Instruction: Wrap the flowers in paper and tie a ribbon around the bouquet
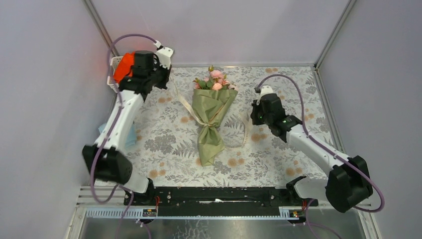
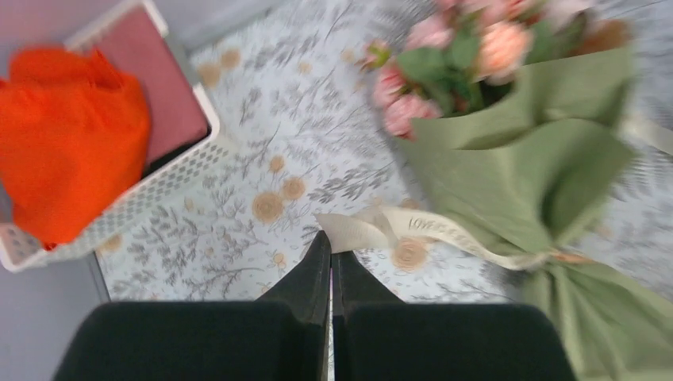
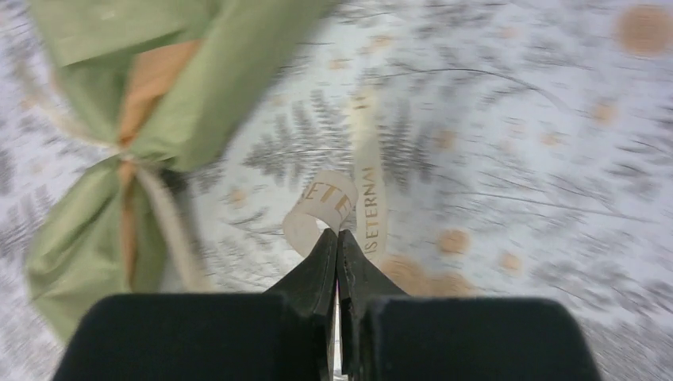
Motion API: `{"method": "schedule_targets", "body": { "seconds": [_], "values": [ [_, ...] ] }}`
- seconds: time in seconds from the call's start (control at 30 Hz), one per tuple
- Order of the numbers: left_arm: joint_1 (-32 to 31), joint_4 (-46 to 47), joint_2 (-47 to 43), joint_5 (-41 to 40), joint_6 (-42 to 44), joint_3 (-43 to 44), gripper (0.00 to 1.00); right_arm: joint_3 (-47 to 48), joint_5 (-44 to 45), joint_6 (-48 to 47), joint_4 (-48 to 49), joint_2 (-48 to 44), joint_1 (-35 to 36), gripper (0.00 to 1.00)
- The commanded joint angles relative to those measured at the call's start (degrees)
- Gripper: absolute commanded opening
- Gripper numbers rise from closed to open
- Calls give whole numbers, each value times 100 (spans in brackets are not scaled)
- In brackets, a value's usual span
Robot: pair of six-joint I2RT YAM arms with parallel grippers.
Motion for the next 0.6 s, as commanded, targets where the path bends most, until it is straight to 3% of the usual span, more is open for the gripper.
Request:
{"method": "schedule_targets", "body": {
  "seconds": [0.0, 0.03, 0.07, 0.13, 0.17, 0.2, 0.27, 0.33, 0.47, 0.57],
  "values": [
    [-141, -1130, -984, 1116, 407, 13, 0, -171, 1315, 110, -839, -595, -251, 30],
    [-140, -1428, -1011, 1253, 410, 107, 0, -204, 1513, 65, -906, -666, -290, 53],
    [-140, -1587, -1064, 1399, 390, 115, 0, -187, 1631, 20, -1029, -734, -349, 68],
    [-141, -1858, -1167, 1743, 403, 120, 0, -79, 1835, -130, -1051, -929, -518, 80],
    [-142, -2038, -1190, 1904, 424, 177, 0, -27, 1942, -342, -890, -1066, -531, 94],
    [-142, -2217, -1213, 2011, 421, 270, 0, 31, 1992, -602, -567, -1174, -533, 99],
    [-141, -2462, -1288, 2134, 379, 447, 0, 224, 1268, -1239, 23, -1240, -525, 100],
    [-142, -2687, -1337, 2294, 358, 661, 0, 529, -366, -1883, 431, -956, -321, 99],
    [-150, -3022, -1446, 2624, 274, 934, 0, 1047, -2778, -3743, 870, 41, 1244, 98],
    [-150, -3118, -1601, 2514, 202, 1006, 0, 1142, -3800, -3453, 2303, 873, 1436, 97]
  ]
}}
